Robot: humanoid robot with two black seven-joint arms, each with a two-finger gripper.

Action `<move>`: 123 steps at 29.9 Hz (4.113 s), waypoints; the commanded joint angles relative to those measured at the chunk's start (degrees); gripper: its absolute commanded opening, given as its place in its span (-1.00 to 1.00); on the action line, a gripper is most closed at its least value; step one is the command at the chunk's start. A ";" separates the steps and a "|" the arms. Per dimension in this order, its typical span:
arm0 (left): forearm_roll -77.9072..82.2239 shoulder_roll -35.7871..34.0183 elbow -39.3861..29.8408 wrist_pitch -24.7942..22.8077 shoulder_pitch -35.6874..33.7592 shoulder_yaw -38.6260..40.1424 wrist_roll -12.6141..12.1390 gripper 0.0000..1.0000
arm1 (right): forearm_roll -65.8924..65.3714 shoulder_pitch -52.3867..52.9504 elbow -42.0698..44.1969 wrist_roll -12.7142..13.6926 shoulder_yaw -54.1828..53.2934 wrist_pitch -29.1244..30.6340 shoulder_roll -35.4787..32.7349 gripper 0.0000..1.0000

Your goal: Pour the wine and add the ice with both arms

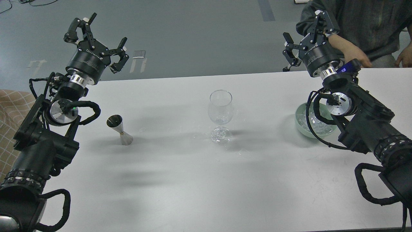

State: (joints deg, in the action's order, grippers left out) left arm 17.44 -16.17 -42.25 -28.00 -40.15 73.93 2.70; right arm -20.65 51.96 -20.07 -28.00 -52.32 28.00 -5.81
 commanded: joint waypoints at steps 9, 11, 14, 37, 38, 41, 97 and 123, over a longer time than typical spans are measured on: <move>-1.00 -0.09 -0.29 0.00 -0.54 -0.80 -0.77 0.96 | -0.01 0.16 -0.06 0.00 0.02 0.00 0.01 1.00; -0.91 -0.09 -0.20 0.00 -0.54 -0.89 -0.59 0.96 | -0.01 0.16 -0.06 0.00 -0.07 0.00 0.01 1.00; -0.65 0.17 -0.11 0.00 -0.19 -0.89 -0.15 0.96 | -0.01 0.16 -0.06 0.00 -0.07 0.00 0.01 1.00; -0.12 0.87 -0.73 1.28 0.42 -0.89 -0.42 0.96 | -0.01 0.42 -1.02 0.00 0.11 0.00 0.36 1.00; -0.03 0.88 -0.73 1.54 0.42 -0.98 -0.50 0.96 | -0.01 0.42 -1.02 0.00 0.11 0.00 0.36 1.00; -0.03 0.88 -0.81 1.28 0.60 -0.98 -0.15 0.96 | -0.01 0.42 -1.02 0.00 0.11 0.00 0.36 1.00; -13.56 -11.51 -35.96 11.74 28.09 10.17 -15.09 0.90 | -0.10 -0.11 -1.73 0.00 0.37 0.00 -0.52 1.00; -17.00 10.45 -46.61 17.45 57.91 22.22 -23.53 0.93 | -0.18 -0.63 -1.73 0.00 0.37 0.00 0.10 1.00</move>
State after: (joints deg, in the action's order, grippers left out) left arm 0.35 -8.22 -89.43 -12.31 18.09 96.13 -18.61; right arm -20.83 51.41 -21.79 -28.00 -51.94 28.00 -5.71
